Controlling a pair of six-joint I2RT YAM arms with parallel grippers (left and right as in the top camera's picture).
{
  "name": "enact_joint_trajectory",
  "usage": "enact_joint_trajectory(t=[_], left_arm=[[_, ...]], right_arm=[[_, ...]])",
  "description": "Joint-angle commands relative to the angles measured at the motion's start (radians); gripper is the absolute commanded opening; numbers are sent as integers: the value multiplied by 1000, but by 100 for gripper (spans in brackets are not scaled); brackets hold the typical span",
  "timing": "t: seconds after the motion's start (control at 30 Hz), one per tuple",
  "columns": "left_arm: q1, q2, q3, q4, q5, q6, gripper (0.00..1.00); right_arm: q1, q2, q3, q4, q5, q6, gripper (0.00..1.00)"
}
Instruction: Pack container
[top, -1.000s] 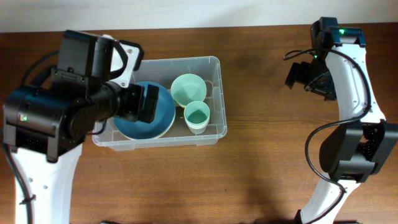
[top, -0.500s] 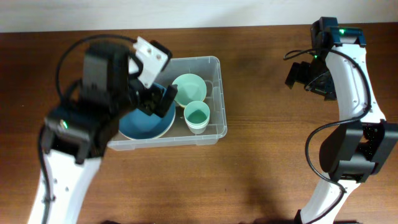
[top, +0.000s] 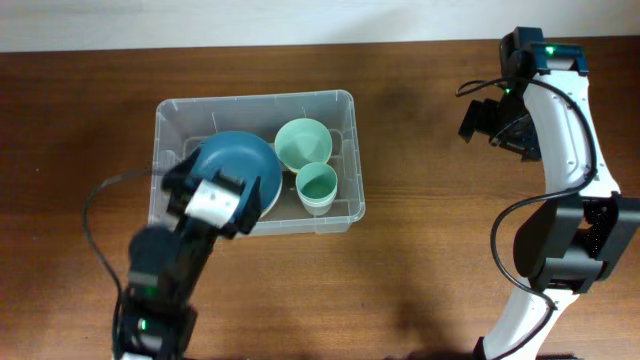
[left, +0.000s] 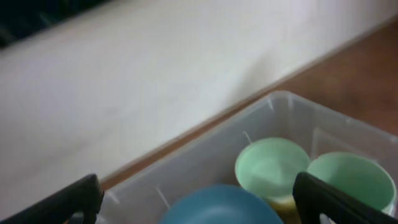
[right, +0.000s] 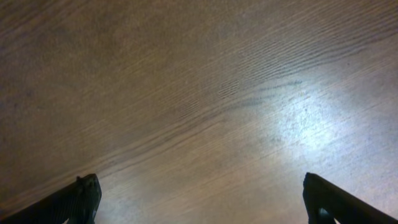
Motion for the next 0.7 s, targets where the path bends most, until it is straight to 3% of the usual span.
enact_joint_trajectory(t=[0.0,0.33,0.53,0.67], left_arm=[[25,-132,-115,68,8,15,100],[95,-431,-336,202,44,16,100],[135,-507,-433,235,140,122,100],[152,-545,-466,190,118,132,100]], right_arm=[[-2,-5,3,0,2,4,99],[-2,-5,3,0,2,4,99],[-2,-5,3,0,2,4,99],[-2,-5,3,0,2,4,99]])
